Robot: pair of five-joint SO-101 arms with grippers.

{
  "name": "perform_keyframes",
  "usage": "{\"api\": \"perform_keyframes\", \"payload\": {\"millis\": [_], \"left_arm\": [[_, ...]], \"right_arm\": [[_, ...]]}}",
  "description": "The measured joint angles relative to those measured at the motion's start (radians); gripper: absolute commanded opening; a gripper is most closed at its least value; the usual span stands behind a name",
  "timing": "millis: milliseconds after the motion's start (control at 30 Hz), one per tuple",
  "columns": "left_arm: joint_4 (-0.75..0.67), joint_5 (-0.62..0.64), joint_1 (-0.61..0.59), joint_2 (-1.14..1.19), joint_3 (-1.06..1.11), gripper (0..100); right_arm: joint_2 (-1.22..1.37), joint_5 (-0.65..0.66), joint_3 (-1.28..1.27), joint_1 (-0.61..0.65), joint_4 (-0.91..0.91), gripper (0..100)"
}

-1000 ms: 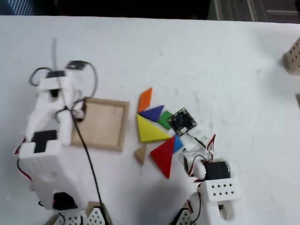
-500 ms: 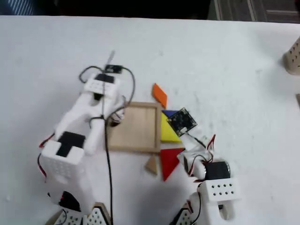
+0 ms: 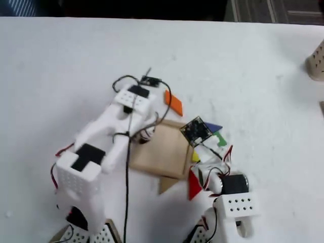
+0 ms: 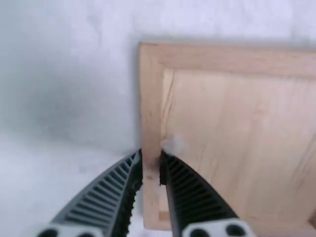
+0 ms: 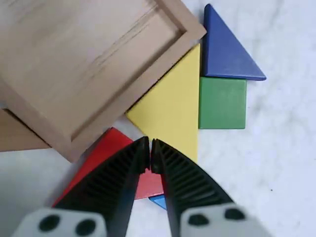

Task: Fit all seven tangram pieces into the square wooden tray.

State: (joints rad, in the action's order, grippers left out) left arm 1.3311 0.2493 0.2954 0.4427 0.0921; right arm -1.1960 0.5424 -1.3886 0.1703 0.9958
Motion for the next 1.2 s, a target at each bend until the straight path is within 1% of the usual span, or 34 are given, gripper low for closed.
{"api": "perform_keyframes", "payload": {"millis": [200, 300, 433, 467, 567, 667, 733, 800, 900, 1000, 1100, 1200], "left_arm": [[0.005, -0.002, -0.216, 0.003, -0.012, 2], [-0.021, 0.0, -0.284, 0.002, 0.002, 2], [-0.026, -0.005, -0.292, 0.0, 0.008, 2], [-0.026, -0.026, -0.292, 0.0, 0.008, 2], [-0.026, -0.121, -0.293, -0.006, 0.012, 2], [-0.035, -0.167, -0.296, -0.041, 0.04, 3], [-0.069, -0.195, -0.296, -0.087, 0.098, 8], [-0.129, -0.218, -0.298, -0.155, 0.184, 16], [-0.196, -0.204, -0.299, -0.272, 0.313, 23], [-0.218, -0.149, -0.298, -0.354, 0.376, 22], [-0.219, -0.086, -0.298, -0.371, 0.382, 23], [-0.245, -0.058, -0.301, -0.376, 0.382, 23]], "right_arm": [[0.0, 0.0, 0.0, 0.0, 0.0, 2.1], [0.0, 0.0, 0.0, 0.0, 0.0, 2.1], [0.0, -0.005, 0.0, 0.011, 0.0, 2.2], [0.0, -0.026, 0.0, 0.026, 0.0, 2.2], [0.0, -0.091, 0.0, 0.101, 0.0, 2.2], [-0.002, -0.121, 0.0, 0.206, 0.0, 2.9], [-0.006, -0.129, 0.0, 0.285, 0.0, 6.9], [-0.008, -0.13, 0.0, 0.362, -0.014, 12.1], [-0.008, -0.183, -0.014, 0.465, -0.044, 15.2], [-0.008, -0.215, -0.021, 0.537, -0.051, 14.9], [-0.008, -0.221, -0.048, 0.577, -0.058, 14.8], [-0.008, -0.221, -0.051, 0.588, -0.06, 14.7]]}}
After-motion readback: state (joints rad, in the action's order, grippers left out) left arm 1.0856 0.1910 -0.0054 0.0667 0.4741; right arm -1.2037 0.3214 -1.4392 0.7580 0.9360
